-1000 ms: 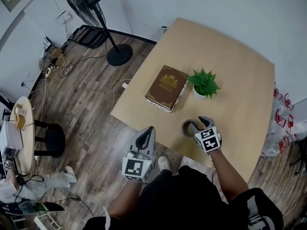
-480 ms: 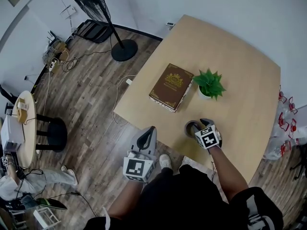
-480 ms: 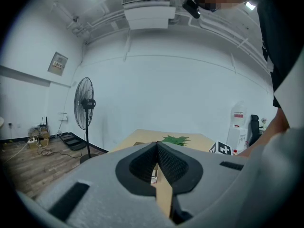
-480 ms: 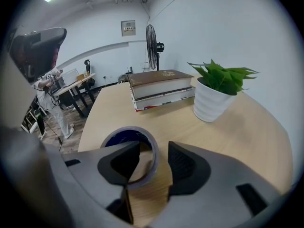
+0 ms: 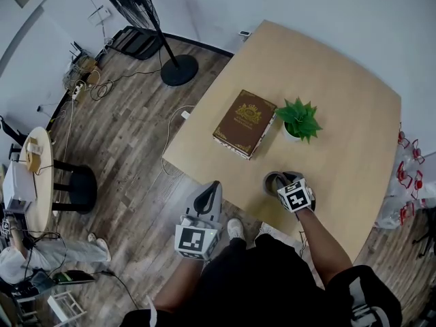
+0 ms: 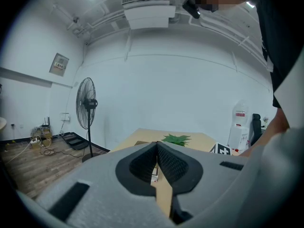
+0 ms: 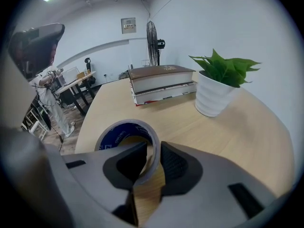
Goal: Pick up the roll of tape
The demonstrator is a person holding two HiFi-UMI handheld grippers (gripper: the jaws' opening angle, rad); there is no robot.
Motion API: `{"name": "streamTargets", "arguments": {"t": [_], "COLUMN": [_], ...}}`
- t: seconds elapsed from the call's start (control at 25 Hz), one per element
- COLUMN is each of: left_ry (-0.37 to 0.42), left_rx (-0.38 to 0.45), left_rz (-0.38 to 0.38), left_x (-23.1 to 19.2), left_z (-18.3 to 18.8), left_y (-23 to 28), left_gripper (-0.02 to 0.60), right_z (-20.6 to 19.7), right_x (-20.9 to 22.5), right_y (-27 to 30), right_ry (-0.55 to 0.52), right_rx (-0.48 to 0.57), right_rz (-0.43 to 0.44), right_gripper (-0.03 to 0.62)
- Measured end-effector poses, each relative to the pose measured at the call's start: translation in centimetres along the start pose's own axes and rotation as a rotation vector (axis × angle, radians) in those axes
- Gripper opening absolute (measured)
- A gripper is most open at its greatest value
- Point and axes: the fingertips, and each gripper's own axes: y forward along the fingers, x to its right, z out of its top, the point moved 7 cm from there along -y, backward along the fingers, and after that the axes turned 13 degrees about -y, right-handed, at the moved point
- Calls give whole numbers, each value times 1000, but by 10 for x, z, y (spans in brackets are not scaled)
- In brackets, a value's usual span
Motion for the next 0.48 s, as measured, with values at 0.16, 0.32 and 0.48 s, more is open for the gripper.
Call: {"name": "streamTargets", "arguments": {"t": [0.16,0.32,0.48], "left_ry": [-1,4,7], "left_rx": [0,1,1], "left_rz": [8,11,10], "left_x": [0,1,3], "left_z": [-1,-1,0], "left_y": [-2,-6,-7], "left_gripper": [0,0,0], "right_z": [0,-1,-1], "right_x": [1,0,2], "right_y": [0,-5,-9], "right_ry": [12,15,3], "right_rx": [8,18,35], "right_rz": [-14,-30,-46], "right_gripper": [57,54,52]}}
